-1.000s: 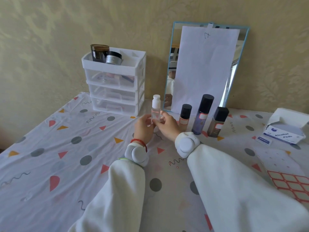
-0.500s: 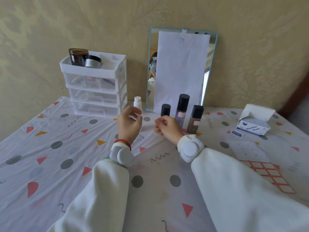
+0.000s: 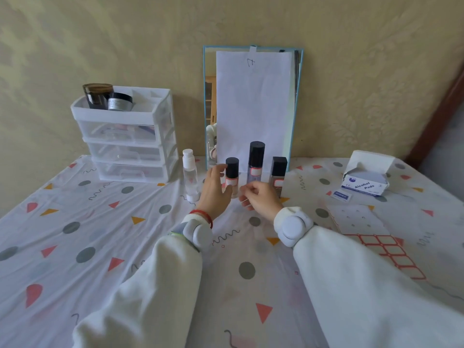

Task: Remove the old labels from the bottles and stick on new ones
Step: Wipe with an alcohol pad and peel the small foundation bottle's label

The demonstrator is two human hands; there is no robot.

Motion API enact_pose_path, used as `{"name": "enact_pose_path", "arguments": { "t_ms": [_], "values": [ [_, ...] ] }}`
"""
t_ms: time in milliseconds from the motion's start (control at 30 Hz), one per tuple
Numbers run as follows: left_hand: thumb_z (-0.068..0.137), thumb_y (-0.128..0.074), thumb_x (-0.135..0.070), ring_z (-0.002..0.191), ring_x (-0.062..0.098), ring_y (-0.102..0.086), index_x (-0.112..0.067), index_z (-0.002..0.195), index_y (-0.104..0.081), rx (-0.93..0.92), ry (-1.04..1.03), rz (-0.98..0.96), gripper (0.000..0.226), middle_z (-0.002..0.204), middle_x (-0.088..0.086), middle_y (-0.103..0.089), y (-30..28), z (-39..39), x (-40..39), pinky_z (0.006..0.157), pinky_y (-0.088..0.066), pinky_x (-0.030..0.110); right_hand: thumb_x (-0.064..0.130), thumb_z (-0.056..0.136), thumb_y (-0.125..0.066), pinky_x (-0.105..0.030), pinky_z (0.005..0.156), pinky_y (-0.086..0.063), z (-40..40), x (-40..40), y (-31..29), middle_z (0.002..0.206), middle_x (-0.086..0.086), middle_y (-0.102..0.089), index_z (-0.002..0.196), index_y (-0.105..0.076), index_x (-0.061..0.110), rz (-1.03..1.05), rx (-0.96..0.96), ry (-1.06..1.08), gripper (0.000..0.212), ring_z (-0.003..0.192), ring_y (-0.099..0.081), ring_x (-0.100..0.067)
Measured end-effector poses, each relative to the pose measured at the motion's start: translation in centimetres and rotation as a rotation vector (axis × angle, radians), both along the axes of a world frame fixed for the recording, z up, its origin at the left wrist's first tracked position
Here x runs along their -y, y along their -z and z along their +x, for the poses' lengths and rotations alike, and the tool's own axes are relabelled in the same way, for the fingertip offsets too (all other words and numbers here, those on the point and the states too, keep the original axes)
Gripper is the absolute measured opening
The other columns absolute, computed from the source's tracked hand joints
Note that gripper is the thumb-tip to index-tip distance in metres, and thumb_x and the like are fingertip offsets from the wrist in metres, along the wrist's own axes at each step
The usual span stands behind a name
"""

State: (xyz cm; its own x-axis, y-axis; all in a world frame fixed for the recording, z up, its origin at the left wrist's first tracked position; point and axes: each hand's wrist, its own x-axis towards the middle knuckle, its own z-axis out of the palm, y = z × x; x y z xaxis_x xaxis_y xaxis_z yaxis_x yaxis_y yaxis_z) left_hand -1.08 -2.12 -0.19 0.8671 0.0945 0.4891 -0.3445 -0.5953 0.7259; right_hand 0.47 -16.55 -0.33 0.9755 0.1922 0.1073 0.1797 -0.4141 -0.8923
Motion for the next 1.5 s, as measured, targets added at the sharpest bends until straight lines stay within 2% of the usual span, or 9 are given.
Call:
{"name": "enact_pose_path", "arguments": {
  "t_ms": [133, 267, 433, 667, 867, 1100, 1233, 1300, 1500],
  "values": [
    [0.085, -0.066, -0.008, 0.121, 0.026, -0.046, -0.002, 0.137, -0.031, -0.106, -0.049, -0.011, 0.063, 0.137, 0.017, -0.040, 0.2, 1.8, 0.1, 0.099, -0.039, 0.033, 0.023, 0.098, -0.052, -0.020, 0.065, -0.054, 0.3, 0.4, 0.7, 0.080, 0.002, -0.069, 0.098, -0.063, 0.013, 0.019, -0.019, -0.011, 0.016, 0.074, -0.066, -0.014],
    [0.081, -0.072, -0.008, 0.117, 0.031, -0.053, -0.002, 0.136, -0.031, -0.224, -0.024, -0.069, 0.069, 0.125, 0.018, -0.053, 0.4, 2.7, -0.3, 0.101, -0.043, 0.045, 0.023, 0.098, -0.052, -0.021, 0.065, -0.055, 0.6, 0.7, 0.9, 0.082, 0.000, -0.069, 0.103, -0.063, 0.010, 0.026, -0.046, -0.020, 0.018, 0.074, -0.067, -0.014],
    [0.081, -0.071, -0.005, 0.094, 0.031, -0.061, 0.000, 0.124, -0.043, -0.270, -0.019, -0.023, 0.052, 0.099, 0.011, -0.059, 0.5, 3.5, 0.0, 0.078, -0.046, 0.033, 0.022, 0.098, -0.052, -0.022, 0.067, -0.055, 0.6, 1.0, 0.7, 0.083, -0.001, -0.069, 0.105, -0.062, 0.008, 0.035, -0.055, -0.040, 0.019, 0.074, -0.067, -0.014],
    [0.081, -0.072, -0.008, 0.102, 0.030, -0.061, 0.002, 0.122, -0.049, -0.269, 0.001, 0.010, 0.047, 0.114, 0.018, -0.061, 0.5, 1.2, -0.3, 0.092, -0.050, 0.040, 0.020, 0.097, -0.053, -0.022, 0.065, -0.055, -0.5, 1.6, 0.3, 0.085, -0.006, -0.070, 0.104, -0.064, 0.003, 0.066, -0.046, -0.048, 0.021, 0.072, -0.066, -0.014],
    [0.086, -0.066, -0.006, 0.098, 0.026, -0.063, 0.002, 0.118, -0.056, -0.206, 0.108, -0.062, 0.034, 0.103, 0.010, -0.063, 0.3, -2.0, 0.5, 0.090, -0.051, 0.037, 0.018, 0.097, -0.053, -0.015, 0.061, -0.054, -1.9, 2.2, 0.1, 0.089, -0.006, -0.069, 0.105, -0.062, 0.005, 0.076, -0.002, -0.031, 0.017, 0.071, -0.065, -0.010],
    [0.092, -0.057, -0.002, 0.100, 0.025, -0.065, 0.002, 0.117, -0.057, -0.141, 0.267, -0.173, 0.025, 0.108, 0.015, -0.068, -0.2, -4.0, 1.7, 0.088, -0.053, 0.032, 0.016, 0.094, -0.055, -0.039, 0.091, -0.054, -3.6, 2.3, 0.2, 0.111, -0.011, -0.067, 0.114, -0.062, 0.017, 0.244, -0.078, -0.073, 0.021, 0.103, -0.065, -0.025],
    [0.095, -0.057, -0.009, 0.100, 0.023, -0.067, -0.005, 0.124, -0.057, -0.146, 0.293, -0.254, 0.029, 0.112, 0.019, -0.065, -0.1, -4.2, 1.9, 0.088, -0.053, 0.032, 0.017, 0.087, -0.059, -0.039, 0.084, -0.057, -4.6, 2.3, 0.3, 0.095, -0.009, -0.072, 0.100, -0.067, 0.034, 0.372, -0.130, -0.199, 0.022, 0.092, -0.070, -0.024],
    [0.095, -0.057, -0.009, 0.099, 0.025, -0.067, -0.006, 0.123, -0.057, -0.167, 0.283, -0.299, 0.029, 0.111, 0.023, -0.064, 0.2, -4.2, 2.0, 0.089, -0.053, 0.036, 0.014, 0.088, -0.063, -0.037, 0.080, -0.059, -4.8, 2.2, 0.9, 0.092, -0.012, -0.074, 0.108, -0.063, 0.032, 0.401, -0.136, -0.221, 0.026, 0.085, -0.072, -0.026],
    [0.094, -0.055, -0.002, 0.099, 0.037, -0.066, 0.003, 0.113, -0.062, -0.237, 0.297, -0.454, 0.021, 0.107, 0.028, -0.066, 0.7, -4.4, 1.9, 0.085, -0.056, 0.044, 0.024, 0.079, -0.074, -0.041, 0.077, -0.059, -4.5, 2.3, 2.6, 0.086, -0.001, -0.071, 0.117, -0.058, 0.026, 0.159, 0.033, -0.091, 0.041, 0.080, -0.070, -0.020]
  ]
}}
